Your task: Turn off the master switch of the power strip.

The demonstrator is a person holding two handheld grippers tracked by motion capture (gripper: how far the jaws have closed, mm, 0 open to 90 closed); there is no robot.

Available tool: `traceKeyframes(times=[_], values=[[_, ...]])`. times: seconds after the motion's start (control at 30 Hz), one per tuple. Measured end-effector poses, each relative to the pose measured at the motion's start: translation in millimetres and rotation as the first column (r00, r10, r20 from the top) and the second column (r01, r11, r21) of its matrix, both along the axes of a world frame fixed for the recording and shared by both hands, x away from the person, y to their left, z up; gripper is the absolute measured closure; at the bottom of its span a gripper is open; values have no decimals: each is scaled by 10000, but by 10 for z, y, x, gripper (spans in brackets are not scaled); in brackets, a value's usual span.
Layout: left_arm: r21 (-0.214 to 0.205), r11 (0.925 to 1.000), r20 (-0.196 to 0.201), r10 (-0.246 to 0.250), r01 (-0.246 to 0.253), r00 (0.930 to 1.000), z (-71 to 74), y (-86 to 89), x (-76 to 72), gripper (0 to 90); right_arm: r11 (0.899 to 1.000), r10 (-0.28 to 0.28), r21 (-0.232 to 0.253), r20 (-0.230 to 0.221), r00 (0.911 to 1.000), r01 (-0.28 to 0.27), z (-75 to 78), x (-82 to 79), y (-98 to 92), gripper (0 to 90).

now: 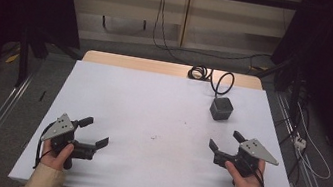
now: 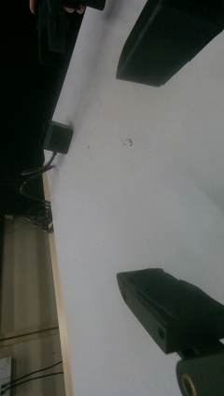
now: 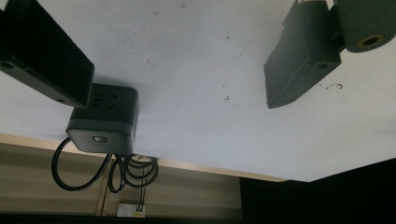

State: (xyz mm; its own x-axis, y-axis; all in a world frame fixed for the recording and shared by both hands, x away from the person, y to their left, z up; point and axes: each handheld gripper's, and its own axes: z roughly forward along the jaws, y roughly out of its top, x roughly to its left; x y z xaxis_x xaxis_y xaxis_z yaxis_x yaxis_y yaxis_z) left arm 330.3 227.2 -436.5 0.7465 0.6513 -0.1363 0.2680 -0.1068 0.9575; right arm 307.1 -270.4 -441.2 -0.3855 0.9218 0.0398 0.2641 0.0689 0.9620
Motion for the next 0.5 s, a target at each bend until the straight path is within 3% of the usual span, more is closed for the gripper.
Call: traceKeyframes(times=[0.5], values=[[15, 10000, -20, 3, -3, 10000, -5, 7, 5, 42, 9997, -122, -195, -384, 9992, 115, 7, 165, -36, 93]])
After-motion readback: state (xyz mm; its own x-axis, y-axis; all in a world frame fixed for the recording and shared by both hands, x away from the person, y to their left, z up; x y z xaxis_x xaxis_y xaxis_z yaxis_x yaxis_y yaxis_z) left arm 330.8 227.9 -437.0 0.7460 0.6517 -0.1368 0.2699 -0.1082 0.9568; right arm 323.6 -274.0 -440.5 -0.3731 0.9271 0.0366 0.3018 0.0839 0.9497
